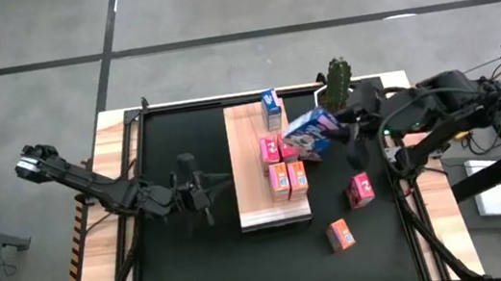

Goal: Stack cereal on shelf
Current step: Put the bottom blue cereal box aligned with the other blue cereal box on the shelf

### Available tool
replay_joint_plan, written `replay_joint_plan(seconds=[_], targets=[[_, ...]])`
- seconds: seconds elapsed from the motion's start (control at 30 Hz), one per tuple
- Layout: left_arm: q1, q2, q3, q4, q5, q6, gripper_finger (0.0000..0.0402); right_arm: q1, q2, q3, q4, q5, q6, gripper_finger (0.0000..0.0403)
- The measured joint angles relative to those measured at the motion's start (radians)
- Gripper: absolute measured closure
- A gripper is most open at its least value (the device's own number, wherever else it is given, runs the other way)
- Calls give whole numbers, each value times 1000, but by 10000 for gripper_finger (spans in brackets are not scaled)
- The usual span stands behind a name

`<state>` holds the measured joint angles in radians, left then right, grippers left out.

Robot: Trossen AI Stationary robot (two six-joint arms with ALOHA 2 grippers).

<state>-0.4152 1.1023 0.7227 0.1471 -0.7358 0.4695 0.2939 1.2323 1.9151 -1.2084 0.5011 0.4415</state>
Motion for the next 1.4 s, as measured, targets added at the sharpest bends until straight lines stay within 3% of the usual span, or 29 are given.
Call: replay_joint_plan(seconds=[0.23, 0.53, 0.87, 1.27, 1.4], targets=[[0, -20, 0, 0, -43, 63, 326, -24, 179, 193, 86, -1, -240, 264], [0, -50, 0, -66, -43, 40, 326, -173, 419, 440, 86, -4, -415, 264], [0, -51, 0, -77, -43, 44, 326, -341, 557, 435, 99, -109, -486, 264], [0, -53, 0, -77, -43, 65, 326, -416, 706, 435, 96, -115, -531, 264], [0, -53, 0, -77, -43, 72, 326, -426, 733, 435, 97, -166, -518, 264]])
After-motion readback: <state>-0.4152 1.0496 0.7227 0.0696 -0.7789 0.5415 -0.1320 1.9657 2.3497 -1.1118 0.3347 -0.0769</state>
